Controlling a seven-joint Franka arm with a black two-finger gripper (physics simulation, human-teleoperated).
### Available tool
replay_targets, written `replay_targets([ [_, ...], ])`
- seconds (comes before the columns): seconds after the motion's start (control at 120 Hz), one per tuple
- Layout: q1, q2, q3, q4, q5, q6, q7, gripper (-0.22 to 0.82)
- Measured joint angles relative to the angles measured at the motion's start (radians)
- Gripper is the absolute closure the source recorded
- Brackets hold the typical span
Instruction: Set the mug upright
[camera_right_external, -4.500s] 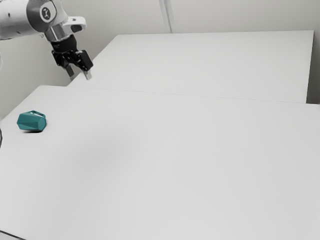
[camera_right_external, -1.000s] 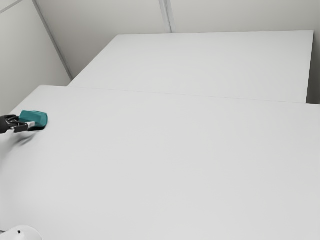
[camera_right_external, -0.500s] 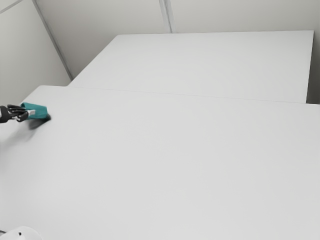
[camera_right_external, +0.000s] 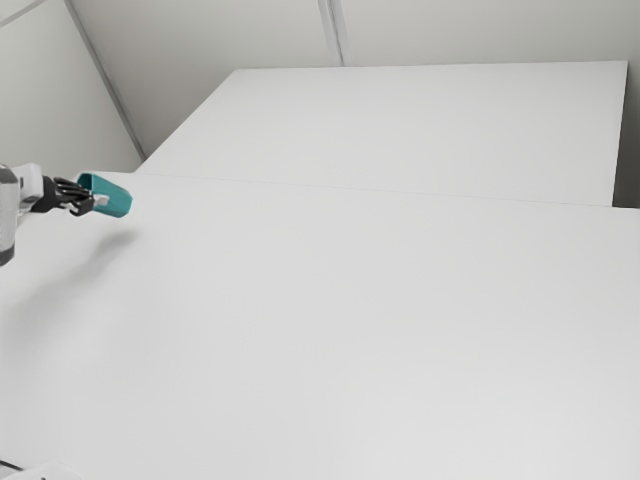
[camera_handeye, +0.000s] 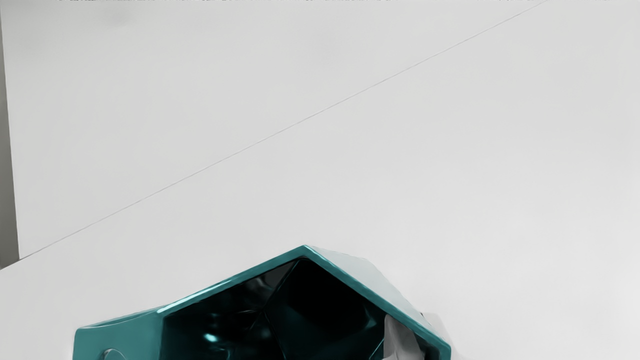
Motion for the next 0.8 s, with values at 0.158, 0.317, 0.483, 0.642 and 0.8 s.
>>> replay_targets([
  [0.158,-0.082,-0.210,-0.002,-0.212,0.155,0.052,-0.109,0.79],
  [0.317,-0.224,-0.325,-0.001,-0.267,0.488,-0.041,-0.357,0.79],
  [0.483,-0.342,-0.419,0.001,-0.370,0.622,-0.116,-0.622,0.79],
  [0.642,-0.572,-0.435,0.119,-0.382,0.711,-0.178,-0.853,0.79],
  [0.8,-0.752,-0.406,0.218,-0.363,0.802,-0.223,-1.050,0.79],
])
